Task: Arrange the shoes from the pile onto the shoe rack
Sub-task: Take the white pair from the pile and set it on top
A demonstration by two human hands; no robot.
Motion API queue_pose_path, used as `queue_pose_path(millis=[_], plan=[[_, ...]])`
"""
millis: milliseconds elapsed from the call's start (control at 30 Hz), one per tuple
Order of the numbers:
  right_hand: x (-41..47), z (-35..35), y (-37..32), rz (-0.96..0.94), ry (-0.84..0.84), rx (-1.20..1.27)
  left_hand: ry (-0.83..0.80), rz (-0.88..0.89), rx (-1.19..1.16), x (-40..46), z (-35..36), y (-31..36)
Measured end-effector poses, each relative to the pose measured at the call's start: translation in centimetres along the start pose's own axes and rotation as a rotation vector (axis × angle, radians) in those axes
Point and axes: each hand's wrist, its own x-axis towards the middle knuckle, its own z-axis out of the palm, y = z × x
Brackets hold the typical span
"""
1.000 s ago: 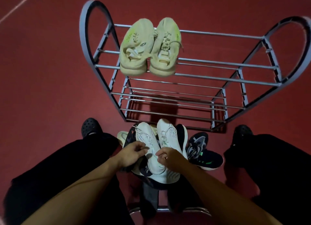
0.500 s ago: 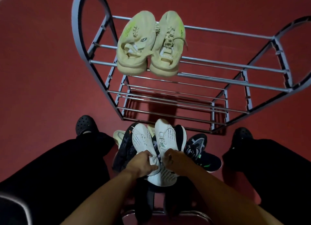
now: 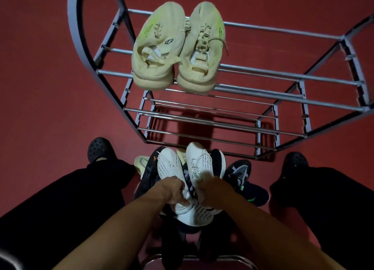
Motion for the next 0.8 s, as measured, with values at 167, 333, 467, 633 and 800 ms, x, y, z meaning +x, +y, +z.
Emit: queue_pose_path(millis=[167, 333, 467, 633, 800], plan=[[-0.3, -1.3, -0.5, -0.056, 0.049, 0.000, -0.060, 0.115, 0.012, -0.3, -1.1, -0.1], [-1.2, -2.3, 0.8, -0.085, 0.097, -0.029, -0.092, 0.169, -0.007, -1.1, -3.5, 0.0], [-2.7, -4.2, 0.6, -0.001, -0.079, 0.210, -0.077, 0.173, -0.055, -2.0, -5.4, -0.6], [-3.2, -4.4, 1.2, 0.116, 0.168, 0.344, 0.086, 0.196, -0.137, -4.6, -6.3, -1.0], [-6.3, -5.9, 1.1, 0.081, 0.230, 0.466, 0.166, 0.213, -0.160, -7.0, -7.0, -1.3]])
